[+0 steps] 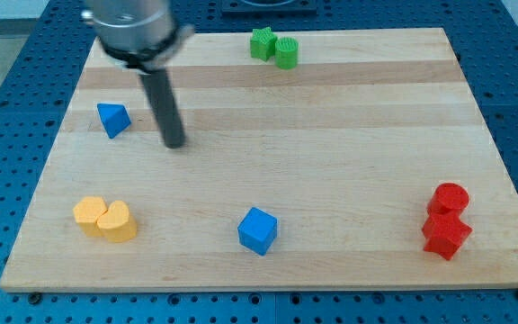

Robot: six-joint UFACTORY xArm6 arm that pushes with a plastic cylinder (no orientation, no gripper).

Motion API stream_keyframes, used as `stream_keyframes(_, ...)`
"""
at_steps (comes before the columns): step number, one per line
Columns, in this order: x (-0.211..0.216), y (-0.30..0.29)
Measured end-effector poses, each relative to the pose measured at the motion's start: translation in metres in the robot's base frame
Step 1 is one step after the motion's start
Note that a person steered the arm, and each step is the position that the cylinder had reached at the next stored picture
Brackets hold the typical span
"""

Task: Slide the arm to the top right of the blue cube

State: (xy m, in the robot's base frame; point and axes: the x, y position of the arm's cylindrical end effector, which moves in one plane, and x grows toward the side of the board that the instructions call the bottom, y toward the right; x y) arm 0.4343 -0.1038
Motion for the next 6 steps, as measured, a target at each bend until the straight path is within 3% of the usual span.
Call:
stream_keyframes(2, 0.031, 0.139)
stream_keyframes(3, 0.049, 0.174)
stream_keyframes(6, 0.128, 0.184)
